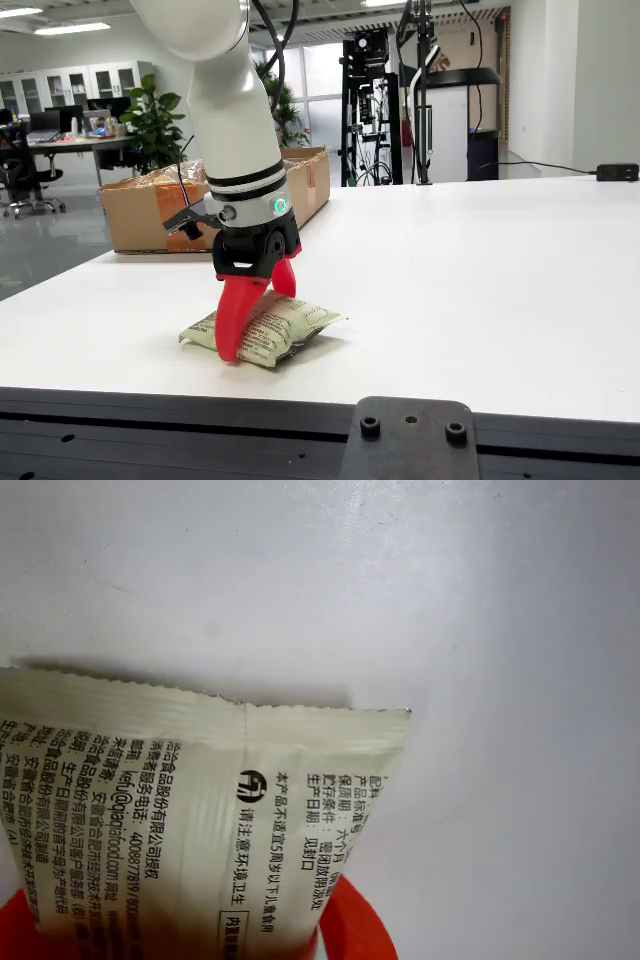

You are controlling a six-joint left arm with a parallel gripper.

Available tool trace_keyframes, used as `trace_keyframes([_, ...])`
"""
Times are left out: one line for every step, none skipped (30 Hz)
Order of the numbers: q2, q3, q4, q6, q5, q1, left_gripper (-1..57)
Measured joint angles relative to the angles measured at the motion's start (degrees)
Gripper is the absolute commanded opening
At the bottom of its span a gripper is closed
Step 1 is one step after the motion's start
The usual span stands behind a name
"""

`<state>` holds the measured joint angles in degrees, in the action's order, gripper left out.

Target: Grasp a snack and put it in the bin.

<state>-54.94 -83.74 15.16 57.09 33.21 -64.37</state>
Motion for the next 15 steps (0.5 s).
trace_keyframes([-0.1, 0.0, 0.0, 0.0, -0.1, 0.0, 43.1])
trace_keyframes([-0.1, 0.0, 0.0, 0.0, -0.2, 0.0, 40.6])
trace_keyframes([-0.1, 0.0, 0.1, 0.0, -0.2, 0.0, 38.3])
trace_keyframes([-0.2, 0.0, 0.1, 0.0, -0.2, 0.0, 36.1])
trace_keyframes([-0.2, 0.0, 0.1, 0.0, -0.2, 0.0, 33.9])
trace_keyframes([-0.2, 0.0, 0.1, -0.1, -0.2, 0.0, 31.8])
trace_keyframes([-0.2, 0.0, 0.1, -0.1, -0.2, -0.1, 29.7])
trace_keyframes([-0.1, 0.0, 0.2, -0.2, 0.0, -0.2, 27.6])
trace_keyframes([0.0, 0.0, 0.2, -0.2, 0.2, -0.3, 25.6])
trace_keyframes([0.2, 0.0, 0.2, -0.3, 0.5, -0.5, 23.8])
trace_keyframes([0.4, 0.0, 0.2, -0.4, 0.8, -0.6, 21.9])
trace_keyframes([0.7, -0.1, 0.3, -0.5, 1.2, -0.7, 20.2])
trace_keyframes([1.2, -0.1, 0.4, -0.5, 1.5, -0.8, 18.7])
trace_keyframes([1.7, -0.1, 0.5, -0.6, 1.9, -0.9, 17.1])
trace_keyframes([2.2, -0.1, 0.6, -0.6, 2.3, -1.0, 15.6])
